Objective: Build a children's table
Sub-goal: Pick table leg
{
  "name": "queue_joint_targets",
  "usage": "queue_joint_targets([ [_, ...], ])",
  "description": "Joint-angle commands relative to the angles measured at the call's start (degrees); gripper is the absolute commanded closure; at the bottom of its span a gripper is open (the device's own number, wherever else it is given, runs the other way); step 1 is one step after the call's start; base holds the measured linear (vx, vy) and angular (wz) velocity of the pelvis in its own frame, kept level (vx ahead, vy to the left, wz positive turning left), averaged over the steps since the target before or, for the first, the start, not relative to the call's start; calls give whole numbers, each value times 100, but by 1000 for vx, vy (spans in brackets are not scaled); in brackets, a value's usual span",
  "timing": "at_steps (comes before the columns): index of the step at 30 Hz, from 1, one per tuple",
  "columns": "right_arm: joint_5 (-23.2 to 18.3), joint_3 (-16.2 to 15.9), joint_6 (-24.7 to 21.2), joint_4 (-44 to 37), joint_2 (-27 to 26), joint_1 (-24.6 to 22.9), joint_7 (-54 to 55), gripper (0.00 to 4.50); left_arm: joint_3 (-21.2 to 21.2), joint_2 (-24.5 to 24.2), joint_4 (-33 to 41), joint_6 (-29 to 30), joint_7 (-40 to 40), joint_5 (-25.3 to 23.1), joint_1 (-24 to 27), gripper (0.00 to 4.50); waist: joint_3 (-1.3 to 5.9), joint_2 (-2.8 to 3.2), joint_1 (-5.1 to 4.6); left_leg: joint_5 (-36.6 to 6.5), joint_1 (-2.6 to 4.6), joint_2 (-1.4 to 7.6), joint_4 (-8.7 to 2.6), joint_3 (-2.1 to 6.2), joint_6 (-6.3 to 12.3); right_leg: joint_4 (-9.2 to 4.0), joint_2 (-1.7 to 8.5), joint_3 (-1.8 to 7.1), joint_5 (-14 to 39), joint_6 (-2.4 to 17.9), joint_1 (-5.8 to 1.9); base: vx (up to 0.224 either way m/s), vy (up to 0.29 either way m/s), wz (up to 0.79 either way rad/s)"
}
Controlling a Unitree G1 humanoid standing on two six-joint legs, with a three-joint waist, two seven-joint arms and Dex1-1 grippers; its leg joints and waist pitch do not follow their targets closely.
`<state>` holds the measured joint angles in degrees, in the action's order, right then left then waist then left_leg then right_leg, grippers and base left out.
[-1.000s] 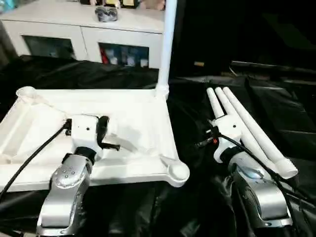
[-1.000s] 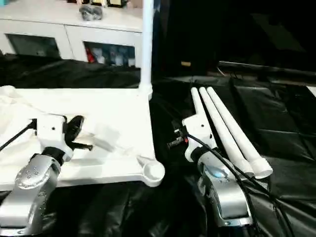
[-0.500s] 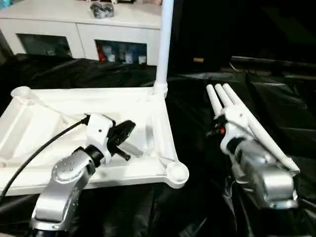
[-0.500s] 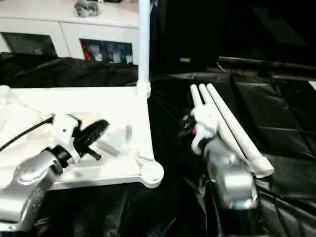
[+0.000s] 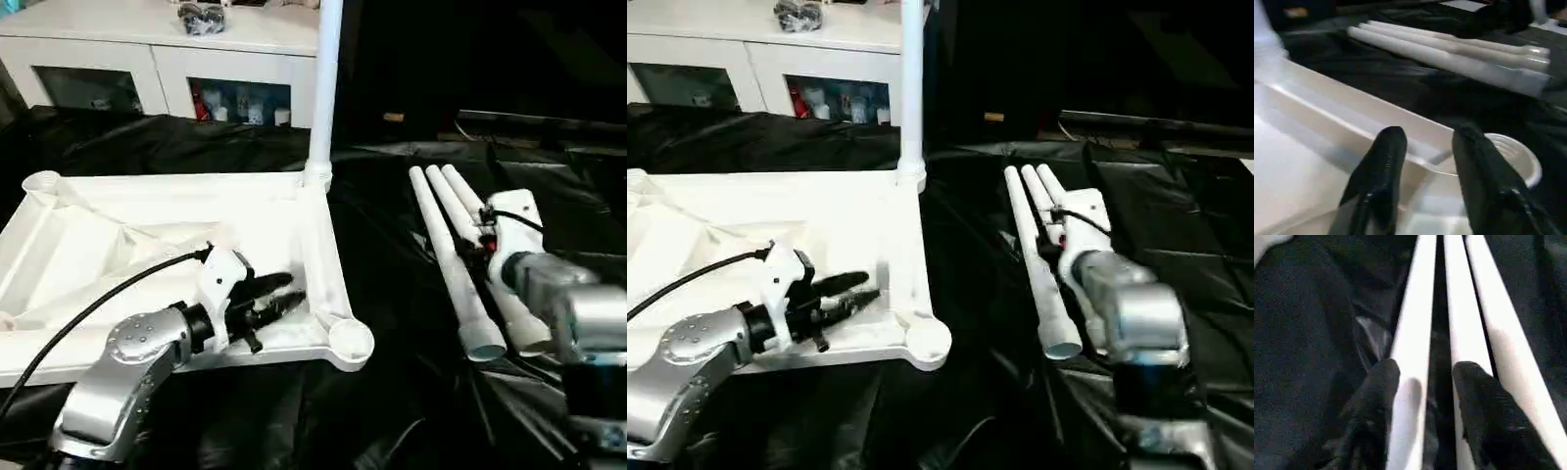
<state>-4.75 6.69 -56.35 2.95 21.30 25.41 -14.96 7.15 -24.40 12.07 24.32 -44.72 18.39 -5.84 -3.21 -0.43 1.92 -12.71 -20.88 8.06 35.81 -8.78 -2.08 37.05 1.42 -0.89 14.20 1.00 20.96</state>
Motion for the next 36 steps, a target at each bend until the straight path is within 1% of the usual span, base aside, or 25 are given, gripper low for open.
queue_joint_targets([
  [1,-27,59,-208,112,53,115,4,208,13,-51,141,122,-101,94,-112,237,296,13,16,-306,65,446,-449,138,-77,-438,624,321,-118,1321,-240,0,0,0],
  [3,-64,91,-264,179,51,170,18,194,-14,-61,91,139,-106,98,-181,215,301,-1,21,-230,63,450,-444,134,-45,-430,623,320,-206,1339,-246,0,0,0],
  [5,-189,167,-343,223,4,220,-41,167,-19,-84,83,165,-115,98,-205,202,303,-9,13,-214,54,449,-442,133,-29,-422,620,318,-221,1349,-254,0,0,0],
  [6,-209,176,-360,228,-3,228,-54,167,-17,-89,85,170,-117,100,-206,202,303,-9,13,-214,54,449,-442,133,-29,-422,620,318,-221,1349,-254,0,0,0],
  [7,-257,190,-416,243,-14,249,-91,156,-10,-104,91,179,-118,99,-210,188,305,-2,13,-203,60,456,-439,132,-8,-423,628,321,-239,1346,-251,0,0,0],
  [8,-225,19,-719,312,68,294,-165,148,28,-145,100,147,-91,17,-220,180,306,-13,14,-182,63,454,-438,128,5,-422,619,317,-252,1350,-251,0,0,0],
  [9,-188,-70,-858,350,116,315,-179,135,41,-159,103,139,-79,-10,-225,172,310,-3,18,-119,61,449,-437,131,23,-414,611,312,-309,1363,-253,0,0,0],
  [10,-254,-49,-951,411,103,327,-243,124,61,-181,114,138,-74,-44,-227,166,309,-17,21,-74,55,448,-437,131,29,-412,610,310,-348,1368,-257,0,0,0],
  [11,-307,-11,-981,442,82,332,-280,116,68,-190,123,146,-77,-56,-228,156,311,-14,23,-82,53,446,-432,128,33,-411,616,314,-349,1372,-258,0,0,0],
  [12,-327,4,-990,453,75,334,-293,114,71,-193,126,149,-78,-60,-228,147,310,-12,31,-95,57,451,-432,127,33,-415,625,313,-316,1382,-254,0,0,0],
  [13,-365,49,-1095,513,56,348,-299,114,93,-221,164,174,-103,-67,-217,147,307,-17,32,-115,59,456,-435,126,29,-422,629,314,-278,1387,-248,0,0,0],
  [14,-353,-3,-1219,588,92,360,-309,113,121,-256,207,170,-126,-87,-197,137,305,-19,39,-126,59,456,-439,125,16,-419,625,311,-238,1388,-247,0,0,0],
  [15,-327,-72,-1343,665,136,373,-314,113,137,-283,252,173,-144,-90,-171,137,306,-11,48,-125,66,463,-441,128,-2,-421,629,310,-216,1385,-245,0,0,0],
  [17,-303,-157,-1501,799,177,393,-298,113,159,-348,374,210,-180,-74,-97,137,301,-14,47,-134,65,461,-444,125,-34,-424,628,305,-183,1407,-244,0,0,0],
  [19,-294,-170,-1520,827,178,396,-284,113,167,-371,408,215,-192,-79,-81,137,297,-18,48,-172,61,458,-441,118,-56,-429,630,308,-107,1391,-244,0,0,0],
  [20,-314,-132,-1552,882,151,409,-270,130,181,-425,480,214,-181,-106,-51,133,292,-32,43,-203,61,457,-444,114,-60,-436,631,313,-43,1377,-240,0,0,0],
  [21,-314,-132,-1552,882,151,409,-270,130,181,-425,480,214,-181,-106,-51,133,295,-27,46,-191,59,458,-444,116,-62,-431,632,311,-21,1362,-242,0,0,0],
  [26,-324,-130,-1635,1012,168,454,-289,177,208,-487,548,264,-206,-84,-61,131,295,-25,44,-164,64,459,-446,105,-81,-429,625,308,-22,1345,-228,0,0,0],
  [28,-343,-123,-1647,1032,163,456,-302,177,217,-503,565,274,-219,-82,-67,131,298,-27,49,-156,64,462,-444,101,-84,-428,628,310,-35,1335,-231,0,0,0],
  [30,-394,-113,-1669,1111,145,463,-327,202,263,-618,675,373,-318,-59,-63,131,301,-32,52,-128,67,463,-442,98,-80,-421,627,310,-81,1339,-229,0,0,0],
  [31,-403,-117,-1672,1130,146,469,-326,202,272,-641,697,390,-330,-49,-60,131,291,-28,51,-176,63,460,-445,93,-88,-433,627,308,16,1336,-219,0,0,0],
  [32,-407,-114,-1665,1143,143,472,-320,223,274,-670,723,411,-351,-32,-58,131,290,-27,53,-202,67,463,-447,92,-104,-437,628,309,64,1331,-219,0,0,0],
  [33,-407,-114,-1665,1143,143,472,-320,223,274,-670,723,411,-351,-32,-58,131,291,-28,53,-196,66,462,-444,89,-106,-438,629,311,60,1329,-221,0,0,0],
  [36,-410,-65,-1630,1168,116,490,-282,249,264,-728,781,406,-387,-11,-66,131,291,-15,52,-229,69,466,-450,91,-138,-436,624,308,68,1319,-214,0,0,0],
])
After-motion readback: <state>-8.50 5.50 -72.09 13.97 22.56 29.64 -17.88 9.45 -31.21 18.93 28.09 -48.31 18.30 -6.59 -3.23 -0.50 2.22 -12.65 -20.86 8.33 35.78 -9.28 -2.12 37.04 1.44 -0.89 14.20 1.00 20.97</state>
